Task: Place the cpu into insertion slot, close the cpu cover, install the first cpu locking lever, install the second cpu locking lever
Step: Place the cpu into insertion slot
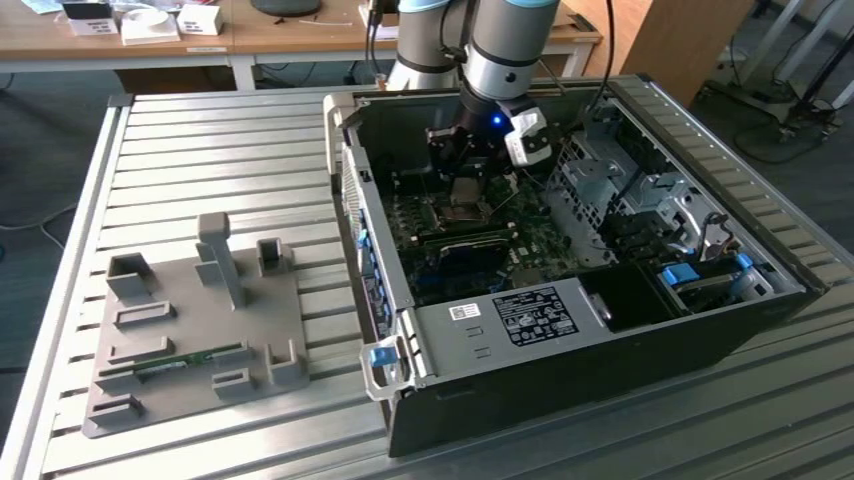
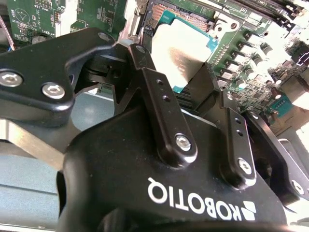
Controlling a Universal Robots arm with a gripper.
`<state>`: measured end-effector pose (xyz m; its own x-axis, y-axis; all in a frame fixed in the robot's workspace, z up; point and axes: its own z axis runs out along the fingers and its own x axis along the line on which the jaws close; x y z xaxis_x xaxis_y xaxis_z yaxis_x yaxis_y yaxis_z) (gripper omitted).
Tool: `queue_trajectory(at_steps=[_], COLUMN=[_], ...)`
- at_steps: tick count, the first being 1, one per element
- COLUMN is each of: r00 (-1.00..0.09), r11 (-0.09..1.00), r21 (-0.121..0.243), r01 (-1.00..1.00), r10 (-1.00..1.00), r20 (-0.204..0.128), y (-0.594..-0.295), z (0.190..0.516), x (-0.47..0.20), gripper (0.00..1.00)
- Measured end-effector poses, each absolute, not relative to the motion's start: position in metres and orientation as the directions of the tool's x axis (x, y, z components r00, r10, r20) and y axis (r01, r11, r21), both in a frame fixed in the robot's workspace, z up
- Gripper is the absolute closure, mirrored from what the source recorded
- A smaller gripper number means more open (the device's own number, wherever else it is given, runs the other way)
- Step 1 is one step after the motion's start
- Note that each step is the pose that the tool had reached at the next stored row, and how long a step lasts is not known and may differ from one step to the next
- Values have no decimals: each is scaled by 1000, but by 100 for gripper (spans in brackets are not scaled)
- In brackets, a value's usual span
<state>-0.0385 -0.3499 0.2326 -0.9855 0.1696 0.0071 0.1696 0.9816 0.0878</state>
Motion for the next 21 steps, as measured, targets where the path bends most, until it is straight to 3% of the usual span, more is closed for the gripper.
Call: queue_trajectory(at_steps=[21], r00=[-956], r11=[952], r21=[88], r01=[294], r10=[295], r20=[7], y=[-350], z=[232], x=[-39], gripper=[46])
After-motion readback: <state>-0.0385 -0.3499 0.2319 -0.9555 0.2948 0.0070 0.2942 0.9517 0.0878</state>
